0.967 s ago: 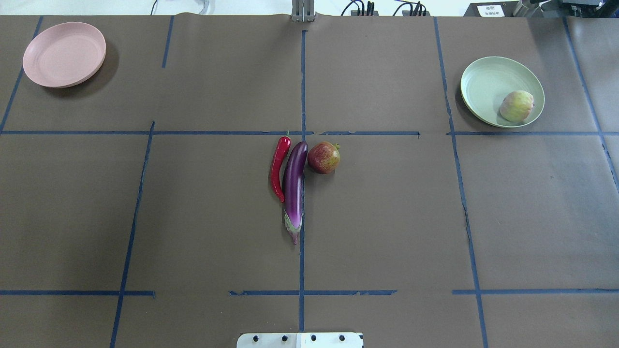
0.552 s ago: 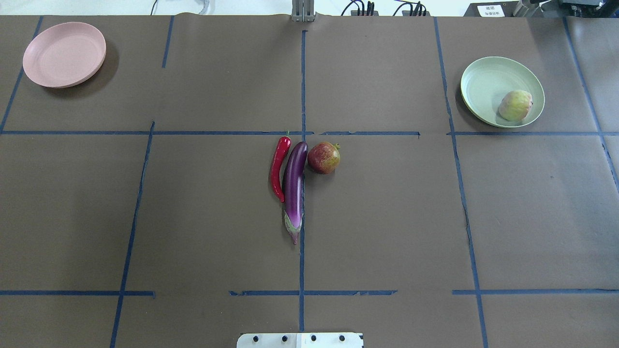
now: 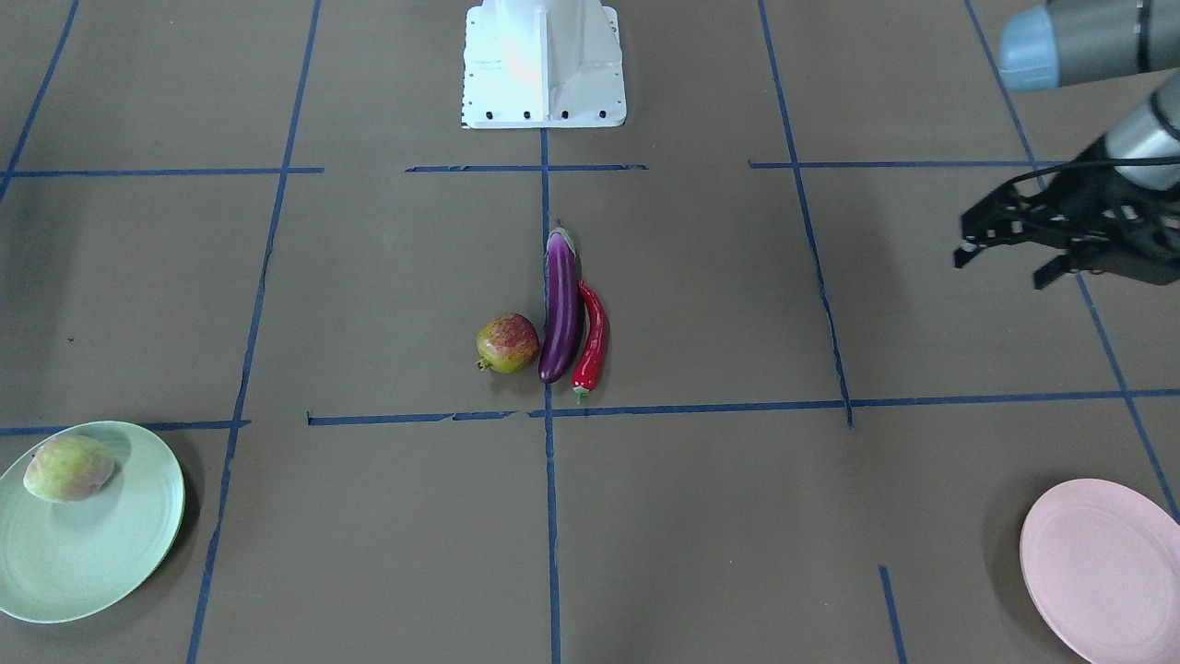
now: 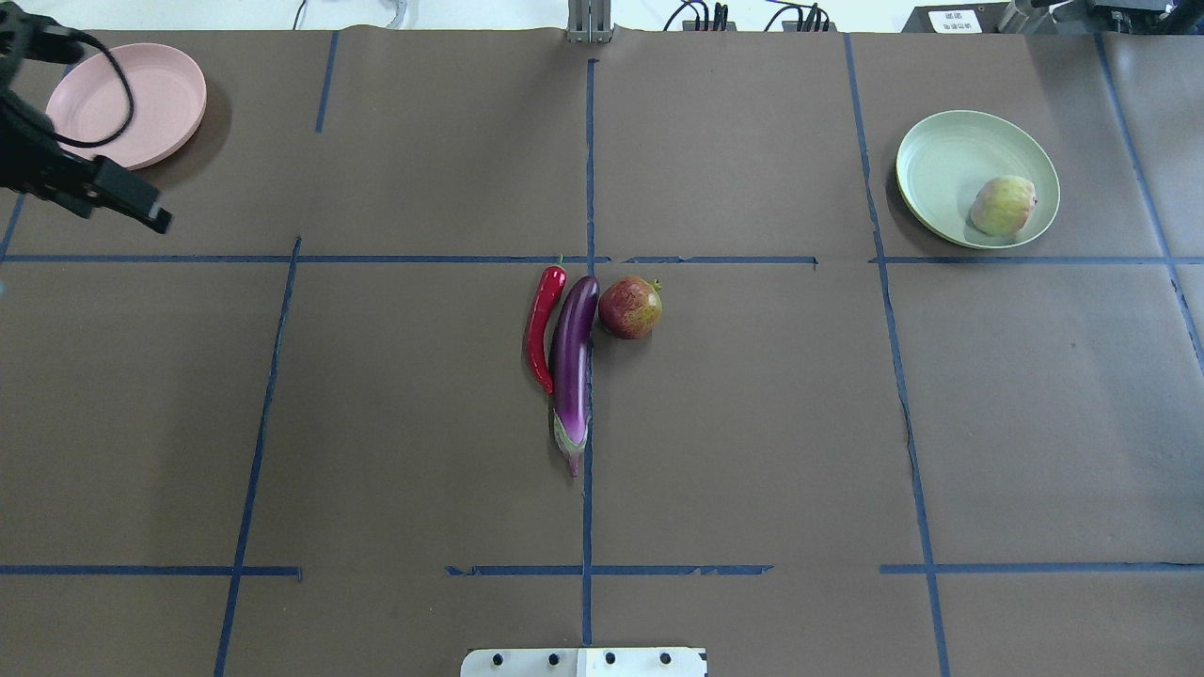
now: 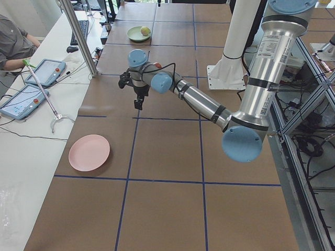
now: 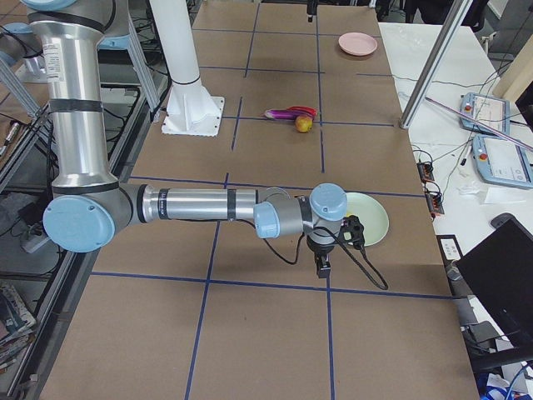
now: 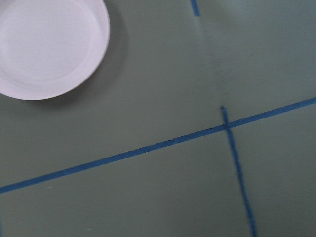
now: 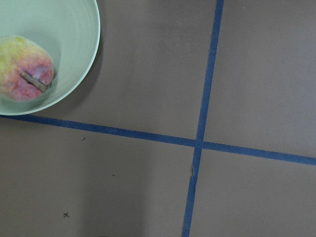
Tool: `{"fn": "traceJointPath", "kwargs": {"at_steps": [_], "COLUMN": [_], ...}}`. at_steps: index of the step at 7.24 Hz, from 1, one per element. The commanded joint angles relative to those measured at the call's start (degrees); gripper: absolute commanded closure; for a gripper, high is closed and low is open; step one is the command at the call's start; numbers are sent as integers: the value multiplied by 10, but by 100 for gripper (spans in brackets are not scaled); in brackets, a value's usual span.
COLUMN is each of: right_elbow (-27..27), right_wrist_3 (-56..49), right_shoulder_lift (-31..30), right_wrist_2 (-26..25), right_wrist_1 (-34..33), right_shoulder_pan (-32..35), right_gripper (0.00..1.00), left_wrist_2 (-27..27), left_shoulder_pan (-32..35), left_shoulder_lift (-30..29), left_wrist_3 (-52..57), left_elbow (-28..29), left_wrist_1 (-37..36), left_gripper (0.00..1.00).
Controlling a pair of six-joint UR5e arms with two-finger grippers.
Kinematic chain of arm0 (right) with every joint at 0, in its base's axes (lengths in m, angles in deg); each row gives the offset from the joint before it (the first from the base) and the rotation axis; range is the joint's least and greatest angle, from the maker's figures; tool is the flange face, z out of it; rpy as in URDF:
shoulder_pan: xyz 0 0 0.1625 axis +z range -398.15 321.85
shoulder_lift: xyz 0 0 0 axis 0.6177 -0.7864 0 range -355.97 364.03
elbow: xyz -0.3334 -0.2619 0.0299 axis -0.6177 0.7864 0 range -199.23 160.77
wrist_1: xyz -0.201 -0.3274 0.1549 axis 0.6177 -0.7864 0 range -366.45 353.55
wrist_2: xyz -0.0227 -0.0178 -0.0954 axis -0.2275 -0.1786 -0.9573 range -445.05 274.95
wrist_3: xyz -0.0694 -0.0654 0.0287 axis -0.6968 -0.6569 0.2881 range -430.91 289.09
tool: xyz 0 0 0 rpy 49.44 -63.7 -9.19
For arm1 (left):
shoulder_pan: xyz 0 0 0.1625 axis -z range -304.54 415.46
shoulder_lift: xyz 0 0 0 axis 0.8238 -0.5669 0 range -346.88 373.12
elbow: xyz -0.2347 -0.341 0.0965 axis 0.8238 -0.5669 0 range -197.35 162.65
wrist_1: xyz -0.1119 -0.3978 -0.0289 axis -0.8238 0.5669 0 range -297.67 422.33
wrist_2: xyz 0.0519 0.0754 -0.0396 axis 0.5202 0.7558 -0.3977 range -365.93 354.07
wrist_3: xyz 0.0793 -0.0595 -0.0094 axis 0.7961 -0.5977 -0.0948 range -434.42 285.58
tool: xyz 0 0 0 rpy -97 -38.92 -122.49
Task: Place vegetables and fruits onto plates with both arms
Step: 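Reach the left gripper down and grasp the purple eggplant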
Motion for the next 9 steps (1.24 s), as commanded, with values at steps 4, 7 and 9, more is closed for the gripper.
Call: {"fn": "traceJointPath", "kwargs": {"at_steps": [4,7,9], "right_elbow": [1,2,3], "right_wrist_3": [1,1,1], "right_shoulder_lift": [1,1,1], "right_wrist_2": [-1,-1,-1], "right_wrist_1": [0,0,-1], "right_shoulder_pan": [-1,0,0], "right_gripper": [0,0,0], "left_wrist_2": [168,250,262], "left_shoulder_pan": [-300,-337,-350], "left_shoulder_lift": [-219,-337,-339], "left_wrist_3": [-391,-427,-426], "left_elbow": [100,256,270], "left_wrist_1": [-7,-6,-5], "left_gripper": [0,0,25]}}
